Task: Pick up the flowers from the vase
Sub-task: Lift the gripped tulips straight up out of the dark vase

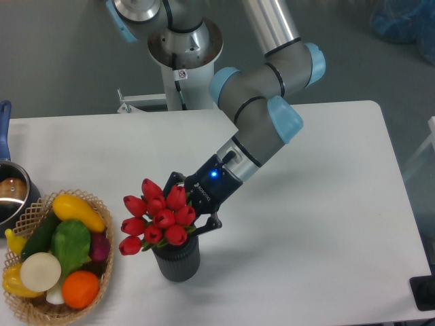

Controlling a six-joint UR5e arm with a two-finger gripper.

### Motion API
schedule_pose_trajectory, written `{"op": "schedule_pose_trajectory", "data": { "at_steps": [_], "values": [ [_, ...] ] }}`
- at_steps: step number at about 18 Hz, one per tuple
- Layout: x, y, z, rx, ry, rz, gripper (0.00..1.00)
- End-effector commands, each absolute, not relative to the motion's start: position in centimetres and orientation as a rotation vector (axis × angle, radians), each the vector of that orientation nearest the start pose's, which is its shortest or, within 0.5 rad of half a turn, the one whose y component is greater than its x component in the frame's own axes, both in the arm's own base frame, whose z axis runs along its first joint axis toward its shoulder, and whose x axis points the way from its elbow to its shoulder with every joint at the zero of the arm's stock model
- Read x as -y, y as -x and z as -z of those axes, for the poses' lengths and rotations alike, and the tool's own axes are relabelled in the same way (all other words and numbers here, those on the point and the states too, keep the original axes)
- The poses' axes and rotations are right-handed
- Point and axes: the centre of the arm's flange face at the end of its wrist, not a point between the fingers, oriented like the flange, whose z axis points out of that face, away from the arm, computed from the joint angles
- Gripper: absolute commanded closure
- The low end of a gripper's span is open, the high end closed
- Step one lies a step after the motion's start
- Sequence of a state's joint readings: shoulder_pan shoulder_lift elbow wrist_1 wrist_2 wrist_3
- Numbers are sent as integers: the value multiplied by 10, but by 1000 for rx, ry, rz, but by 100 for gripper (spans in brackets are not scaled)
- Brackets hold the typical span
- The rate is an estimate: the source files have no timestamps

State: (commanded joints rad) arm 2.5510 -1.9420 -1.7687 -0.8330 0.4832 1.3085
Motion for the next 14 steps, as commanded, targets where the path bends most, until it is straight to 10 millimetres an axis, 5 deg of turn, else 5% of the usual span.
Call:
{"op": "schedule_pose_trajectory", "data": {
  "at_steps": [7,14],
  "values": [
    [-498,371,-357,-374,1981,347,63],
    [-493,353,-402,-324,1917,383,63]
  ]
}}
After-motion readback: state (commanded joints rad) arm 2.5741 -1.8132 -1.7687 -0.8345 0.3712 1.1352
